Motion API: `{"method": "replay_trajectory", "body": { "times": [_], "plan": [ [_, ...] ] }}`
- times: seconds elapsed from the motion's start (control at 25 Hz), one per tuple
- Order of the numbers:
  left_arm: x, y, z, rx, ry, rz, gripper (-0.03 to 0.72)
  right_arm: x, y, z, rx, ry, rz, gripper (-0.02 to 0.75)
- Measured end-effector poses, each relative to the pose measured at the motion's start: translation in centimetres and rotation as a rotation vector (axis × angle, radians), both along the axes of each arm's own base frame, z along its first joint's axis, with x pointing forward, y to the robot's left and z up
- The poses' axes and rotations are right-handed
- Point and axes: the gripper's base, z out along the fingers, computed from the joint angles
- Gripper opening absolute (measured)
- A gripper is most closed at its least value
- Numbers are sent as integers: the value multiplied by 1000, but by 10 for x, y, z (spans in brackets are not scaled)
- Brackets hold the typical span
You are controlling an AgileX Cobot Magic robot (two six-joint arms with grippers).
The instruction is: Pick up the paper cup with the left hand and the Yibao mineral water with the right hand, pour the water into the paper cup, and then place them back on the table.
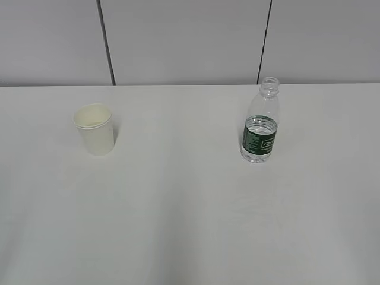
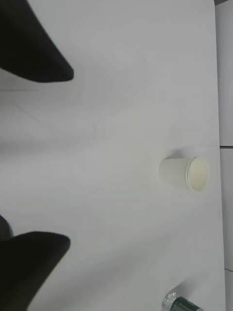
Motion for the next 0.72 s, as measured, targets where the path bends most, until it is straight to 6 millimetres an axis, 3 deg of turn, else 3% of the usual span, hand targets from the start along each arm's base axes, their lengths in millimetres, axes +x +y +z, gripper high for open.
{"method": "replay_trajectory", "body": {
  "times": [0.2, 0.72],
  "plan": [
    [0, 0, 0, 0, -1, 0, 492, 0, 0, 0, 1, 0, 1, 509],
    [0, 0, 0, 0, 0, 0, 430, 0, -2, 0, -17, -4, -12, 501]
  ]
}}
